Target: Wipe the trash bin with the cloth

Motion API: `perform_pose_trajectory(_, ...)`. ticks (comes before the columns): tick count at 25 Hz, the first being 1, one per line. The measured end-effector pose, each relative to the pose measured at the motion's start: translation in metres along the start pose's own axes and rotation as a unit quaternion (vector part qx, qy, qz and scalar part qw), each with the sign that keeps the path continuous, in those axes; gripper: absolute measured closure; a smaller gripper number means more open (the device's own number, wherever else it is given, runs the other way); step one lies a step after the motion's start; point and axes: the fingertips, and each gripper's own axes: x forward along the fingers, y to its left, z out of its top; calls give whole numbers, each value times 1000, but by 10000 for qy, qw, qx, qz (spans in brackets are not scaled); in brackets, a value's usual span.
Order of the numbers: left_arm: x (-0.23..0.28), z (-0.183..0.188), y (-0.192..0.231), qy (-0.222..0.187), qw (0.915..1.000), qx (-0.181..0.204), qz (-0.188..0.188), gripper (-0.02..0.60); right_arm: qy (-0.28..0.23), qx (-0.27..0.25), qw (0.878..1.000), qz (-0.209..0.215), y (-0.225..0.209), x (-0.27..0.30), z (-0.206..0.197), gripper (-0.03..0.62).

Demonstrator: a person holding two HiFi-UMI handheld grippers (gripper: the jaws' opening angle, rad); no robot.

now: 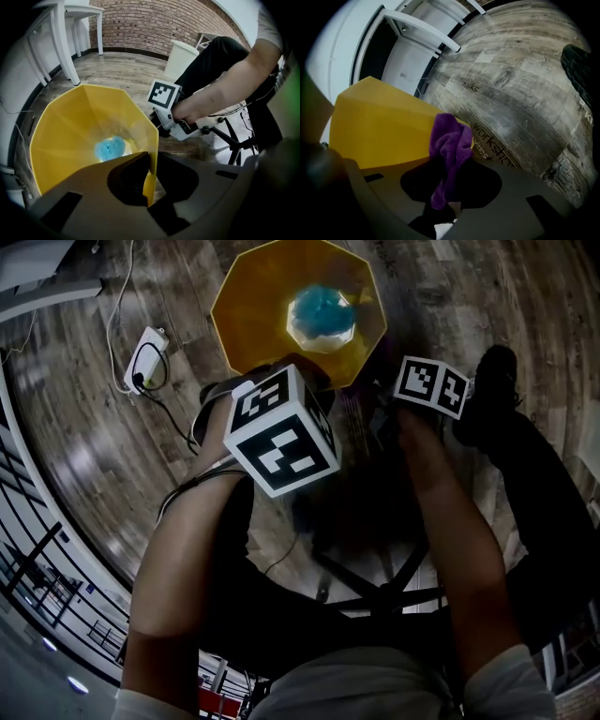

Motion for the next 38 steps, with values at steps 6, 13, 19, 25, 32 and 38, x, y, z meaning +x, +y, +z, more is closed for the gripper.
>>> perform_pose_trajectory(6, -1, 0, -2, -42, 9999, -149, -34, 541, 375, -15, 9991, -210, -29, 38, -9, 480)
perform_pose_trajectory(13, -2, 1, -1, -37, 9997, -240, -35, 541, 734, -203, 9962, -413, -55, 69, -9, 480)
perform_pose_trajectory(19, 0, 2, -2, -53, 9993, -361, 88, 540, 724, -223, 9956, -551, -66, 80, -7, 480)
perform_pose_trajectory(25, -4, 0, 1, -165, 9995, -41, 262, 515, 597, -376, 9962, -519, -57, 55, -2, 480)
perform_pose_trajectory(32, -24, -15, 11, -255, 9964, 526, 607, 408, 426, -273, 9980, -374, -40, 5, -15, 480)
perform_pose_trajectory(38, -35, -55, 16, -126, 9972, 454, 585, 407, 369, -211, 9986, -313, -30, -26, -33, 480)
